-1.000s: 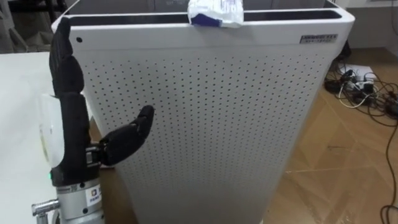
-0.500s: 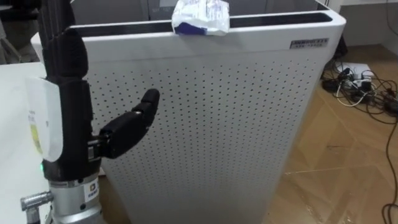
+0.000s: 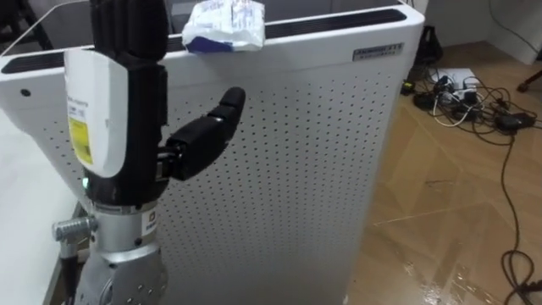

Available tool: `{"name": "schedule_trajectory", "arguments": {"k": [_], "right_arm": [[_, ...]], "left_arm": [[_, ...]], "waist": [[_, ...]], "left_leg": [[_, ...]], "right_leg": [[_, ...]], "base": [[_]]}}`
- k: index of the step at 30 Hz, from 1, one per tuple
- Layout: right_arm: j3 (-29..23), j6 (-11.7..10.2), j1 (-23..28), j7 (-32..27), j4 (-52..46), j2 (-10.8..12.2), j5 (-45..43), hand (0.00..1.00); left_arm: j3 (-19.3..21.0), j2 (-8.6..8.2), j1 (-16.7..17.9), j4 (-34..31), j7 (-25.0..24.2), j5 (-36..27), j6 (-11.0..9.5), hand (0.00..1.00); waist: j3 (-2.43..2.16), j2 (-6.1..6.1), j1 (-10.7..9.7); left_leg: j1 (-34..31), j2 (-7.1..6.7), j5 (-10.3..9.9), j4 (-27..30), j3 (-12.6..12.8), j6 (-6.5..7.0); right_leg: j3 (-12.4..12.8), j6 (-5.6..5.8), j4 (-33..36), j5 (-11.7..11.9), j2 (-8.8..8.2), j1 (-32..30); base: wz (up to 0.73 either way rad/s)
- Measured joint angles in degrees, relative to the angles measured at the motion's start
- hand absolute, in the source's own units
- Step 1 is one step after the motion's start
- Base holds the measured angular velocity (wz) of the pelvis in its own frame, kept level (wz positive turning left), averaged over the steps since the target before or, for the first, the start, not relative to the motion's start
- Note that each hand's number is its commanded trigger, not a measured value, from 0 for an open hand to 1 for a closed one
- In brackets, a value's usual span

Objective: Pick garbage

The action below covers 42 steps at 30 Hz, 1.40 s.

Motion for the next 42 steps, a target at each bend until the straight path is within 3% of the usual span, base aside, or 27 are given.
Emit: {"name": "schedule_trajectory", "arguments": {"k": [7,13,18,20,21,22,23,24,25,26,27,30,33,37,38,40,42], "right_arm": [[0.0,0.0,0.4,0.5,-0.4,-1.1,-0.5,1.00],[-0.1,0.1,0.3,0.5,-0.7,-1.1,-2.2,1.00],[-1.1,1.6,0.2,0.5,-0.5,-0.9,-2.3,1.00],[-1.9,1.8,0.2,0.5,-0.3,-1.0,-2.4,1.00],[-1.9,1.8,0.0,0.4,0.1,-0.9,-2.9,1.00],[-1.8,1.9,-0.6,0.2,0.1,-0.7,-3.7,1.00],[-2.0,1.9,0.0,0.0,-0.7,-1.5,-4.0,1.00],[-2.0,2.0,0.2,-0.2,-0.8,-1.6,-4.0,1.00],[-2.5,2.4,0.3,-0.7,-0.8,-2.0,-4.0,1.00],[-3.1,2.6,0.3,-0.9,-0.8,-2.3,-4.0,1.00],[-3.5,2.6,0.2,-0.9,-1.0,-2.3,-4.1,1.00],[-3.8,2.6,-0.6,-0.7,-1.1,-1.8,-4.3,1.00],[-3.7,3.8,-0.5,-0.6,-1.1,-2.1,-4.1,1.00],[-3.7,5.0,-0.2,-0.6,-0.9,-2.2,-4.0,1.00],[-3.7,5.0,-0.2,-0.6,-0.9,-2.1,-4.0,1.00],[-3.7,5.1,-0.2,-0.6,-0.9,-2.0,-4.0,1.00],[-3.7,5.1,-0.3,-0.6,-1.0,-2.0,-4.0,1.00]], "left_arm": [[-1.6,2.62,-3.4,1.3,0.0,0.4,1.1,0.00],[-2.4,6.25,-5.6,7.2,-1.2,2.6,2.7,0.00],[-2.4,6.55,-5.6,11.1,-3.9,4.4,5.5,0.00],[-2.4,6.85,-5.6,11.4,-3.9,4.6,5.7,0.00],[-2.4,7.40,-5.5,11.4,-3.9,4.6,5.5,0.00],[-2.1,9.18,-5.6,11.3,-3.9,4.6,5.2,0.00],[-2.1,9.91,-5.5,11.7,-4.1,4.6,4.8,0.00],[-2.1,10.72,-5.5,11.8,-4.2,4.4,4.9,0.00],[-2.1,11.74,-5.6,12.6,-5.0,4.4,4.9,0.00],[-2.2,11.98,-6.0,13.3,-5.7,4.4,4.9,0.00],[-2.3,11.99,-6.2,13.5,-6.0,4.4,5.0,0.00],[-2.4,12.07,-6.8,15.4,-6.2,4.5,5.7,0.00],[-2.5,12.42,-6.8,15.8,-7.5,4.4,7.8,0.00],[-2.4,13.21,-6.9,15.8,-9.9,4.6,10.3,0.00],[-2.4,13.22,-6.9,15.8,-10.1,4.8,10.6,0.52],[-2.4,13.39,-6.9,15.8,-10.5,5.0,11.3,1.00],[-2.4,13.43,-6.9,15.6,-11.1,5.0,11.7,1.00]], "waist": [[0.00,0.13,-0.2],[0.32,1.22,-1.4],[0.36,1.80,-1.5],[0.44,2.50,-0.6],[0.51,3.16,-0.3],[0.66,2.92,0.2],[0.61,4.00,-0.8],[0.66,3.91,-1.3],[0.91,3.57,-2.0],[0.76,3.78,-2.2],[0.71,3.84,-2.3],[0.53,3.63,-1.8],[0.39,3.68,-1.6],[-0.21,4.48,-1.5],[-0.25,4.54,-1.4],[-0.33,4.66,-1.0],[-0.36,4.70,-0.8]], "left_leg": [[0.7,0.09,0.0,-0.7,0.0,-0.08],[2.4,-0.03,0.1,-2.1,-0.7,-0.12],[2.6,0.26,0.2,-2.9,-1.4,-0.33],[3.6,1.28,0.6,-4.2,-6.1,-0.80],[4.7,2.32,0.8,-5.2,-11.2,-0.91],[4.7,2.76,0.6,-5.1,-12.9,-1.18],[3.7,3.59,0.5,-4.4,-12.3,-2.33],[3.4,3.59,0.8,-4.4,-10.7,-2.88],[3.3,3.46,1.1,-5.0,-6.5,-3.31],[3.1,3.94,1.6,-5.3,-2.9,-2.93],[3.4,4.02,1.8,-5.7,-2.0,-2.82],[3.5,3.44,1.9,-5.8,-1.2,-2.62],[3.3,3.25,2.1,-5.5,-0.6,-2.40],[3.3,3.18,2.2,-5.0,-0.2,-2.36],[3.3,3.18,2.2,-5.0,-0.2,-2.36],[3.3,3.18,2.2,-4.9,-0.2,-2.36],[3.3,3.18,2.2,-4.9,-0.2,-2.36]], "right_leg": [[0.3,0.00,0.1,0.0,0.06,0.0],[0.4,0.00,0.1,0.0,0.11,0.9],[0.6,0.00,0.6,0.0,0.34,0.1],[-0.1,-0.12,4.6,-0.1,1.04,-2.3],[0.3,-1.26,6.9,-1.3,2.25,-4.3],[2.9,-3.36,0.4,1.3,3.57,-5.8],[2.1,-3.39,-0.2,5.2,4.39,-4.7],[1.6,-3.46,-0.1,5.2,4.23,-4.4],[2.2,-3.46,-0.1,5.2,4.06,-4.0],[3.8,-3.36,-0.1,5.1,4.02,-4.2],[3.8,-3.30,-0.1,5.1,4.05,-4.4],[3.6,-3.23,-0.1,5.0,4.56,-4.7],[3.6,-3.22,0.0,5.0,4.37,-4.9],[3.8,-3.17,0.3,5.0,4.25,-5.0],[3.7,-3.17,0.4,5.0,4.24,-5.0],[3.7,-3.17,0.5,5.0,4.25,-5.1],[3.7,-3.17,0.6,5.0,4.24,-5.1]], "base": [[-0.02],[-0.07],[-0.07],[-0.29],[-0.47],[-0.15],[0.15],[0.61],[0.50],[0.41],[0.17],[-0.13],[-0.09],[-0.04],[0.00],[0.00],[0.00]]}}
